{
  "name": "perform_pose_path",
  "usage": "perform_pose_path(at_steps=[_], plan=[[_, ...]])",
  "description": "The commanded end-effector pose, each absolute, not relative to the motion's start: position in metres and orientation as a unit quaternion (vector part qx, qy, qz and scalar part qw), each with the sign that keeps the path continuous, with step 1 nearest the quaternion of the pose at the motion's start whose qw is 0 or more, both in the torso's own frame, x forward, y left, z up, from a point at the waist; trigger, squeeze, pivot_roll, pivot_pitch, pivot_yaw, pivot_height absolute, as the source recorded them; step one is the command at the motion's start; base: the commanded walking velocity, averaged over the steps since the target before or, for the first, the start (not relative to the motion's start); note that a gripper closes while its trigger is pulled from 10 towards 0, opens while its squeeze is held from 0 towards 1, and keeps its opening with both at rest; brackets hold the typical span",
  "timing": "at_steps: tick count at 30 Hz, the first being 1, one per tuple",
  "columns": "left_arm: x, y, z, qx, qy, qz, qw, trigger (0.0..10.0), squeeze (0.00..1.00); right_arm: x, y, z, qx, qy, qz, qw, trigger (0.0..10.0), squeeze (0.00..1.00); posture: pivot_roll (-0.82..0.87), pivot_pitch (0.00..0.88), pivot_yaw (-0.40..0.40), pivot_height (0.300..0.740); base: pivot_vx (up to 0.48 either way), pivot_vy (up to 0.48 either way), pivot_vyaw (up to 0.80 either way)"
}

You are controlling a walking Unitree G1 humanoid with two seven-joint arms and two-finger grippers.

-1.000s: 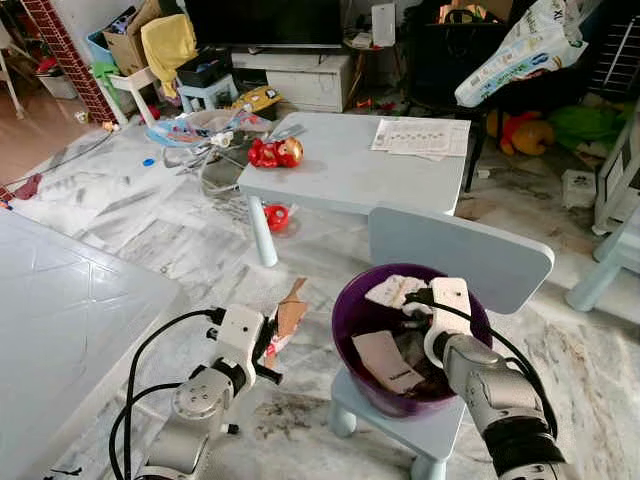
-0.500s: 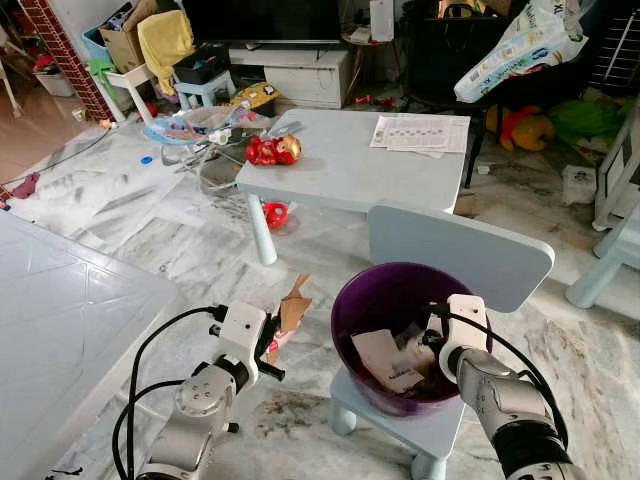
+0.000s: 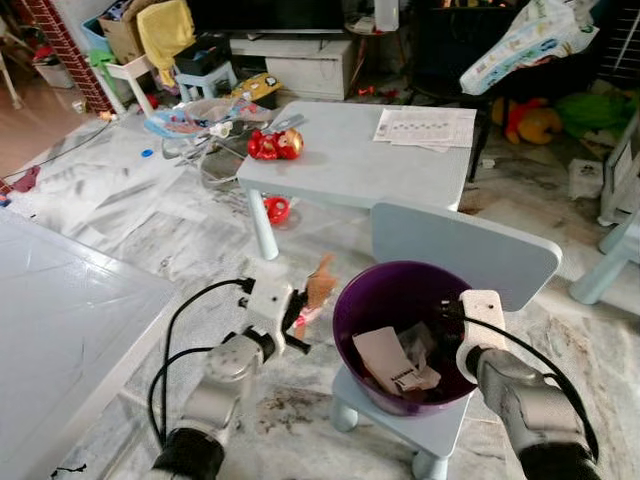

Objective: Picking trash to rubbish bin

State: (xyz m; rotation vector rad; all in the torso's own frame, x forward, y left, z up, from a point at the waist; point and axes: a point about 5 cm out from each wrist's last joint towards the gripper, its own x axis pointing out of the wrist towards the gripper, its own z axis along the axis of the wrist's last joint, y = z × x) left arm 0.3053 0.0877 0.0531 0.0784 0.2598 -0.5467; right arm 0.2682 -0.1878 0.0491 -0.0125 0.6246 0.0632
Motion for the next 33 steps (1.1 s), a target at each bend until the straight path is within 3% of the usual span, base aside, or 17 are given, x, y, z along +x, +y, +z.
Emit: perform_pose_path(at_steps=[1, 5, 7, 12, 13, 14, 15, 16, 17, 33], plan=[[0.307, 0.085, 0.049, 0.050, 0.135, -0.280, 0.949, 10.0, 0.00, 0.264, -0.182, 0.060, -0.005, 0.300, 0.053, 0.953, 10.0, 1.00, -0.17, 0.089, 0.152, 0.740, 0.000, 0.000, 0.00], [0.312, 0.072, 0.049, 0.045, 0.142, -0.286, 0.946, 10.0, 0.00, 0.249, -0.178, 0.070, -0.010, 0.304, 0.100, 0.947, 10.0, 1.00, -0.19, 0.094, 0.160, 0.740, 0.000, 0.000, 0.00], [0.313, 0.057, 0.046, 0.053, 0.152, -0.304, 0.939, 10.0, 0.00, 0.230, -0.176, 0.076, -0.037, 0.326, 0.157, 0.932, 10.0, 1.00, -0.22, 0.098, 0.168, 0.740, 0.000, 0.000, 0.00], [0.312, 0.052, 0.040, 0.049, 0.172, -0.301, 0.937, 10.0, 0.00, 0.227, -0.178, 0.077, -0.030, 0.346, 0.150, 0.926, 10.0, 1.00, -0.23, 0.099, 0.171, 0.740, 0.000, 0.000, 0.00], [0.311, 0.052, 0.035, 0.047, 0.183, -0.297, 0.936, 10.0, 0.09, 0.228, -0.176, 0.079, -0.029, 0.347, 0.146, 0.926, 10.0, 0.86, -0.24, 0.099, 0.173, 0.740, 0.000, 0.000, 0.00], [0.308, 0.051, 0.030, 0.050, 0.197, -0.295, 0.934, 10.0, 0.26, 0.230, -0.173, 0.082, -0.023, 0.348, 0.142, 0.927, 10.0, 0.48, -0.25, 0.099, 0.173, 0.740, 0.000, 0.000, 0.00], [0.308, 0.051, 0.030, 0.050, 0.197, -0.295, 0.934, 10.0, 0.26, 0.230, -0.173, 0.082, -0.023, 0.348, 0.142, 0.927, 10.0, 0.48, -0.25, 0.099, 0.173, 0.740, 0.000, 0.000, 0.00], [0.307, 0.049, 0.027, 0.053, 0.200, -0.294, 0.933, 10.0, 0.89, 0.230, -0.171, 0.084, -0.021, 0.348, 0.144, 0.926, 10.0, 0.00, -0.26, 0.100, 0.175, 0.740, 0.000, 0.000, 0.00], [0.306, 0.048, 0.026, 0.052, 0.201, -0.293, 0.933, 10.0, 1.00, 0.229, -0.170, 0.085, -0.021, 0.348, 0.147, 0.926, 10.0, 0.00, -0.26, 0.100, 0.175, 0.740, 0.000, 0.000, 0.00], [0.308, 0.042, 0.028, 0.036, 0.196, -0.276, 0.940, 10.0, 1.00, 0.227, -0.158, 0.086, -0.022, 0.353, 0.166, 0.920, 10.0, 0.00, -0.26, 0.099, 0.182, 0.740, 0.000, 0.000, 0.00]])
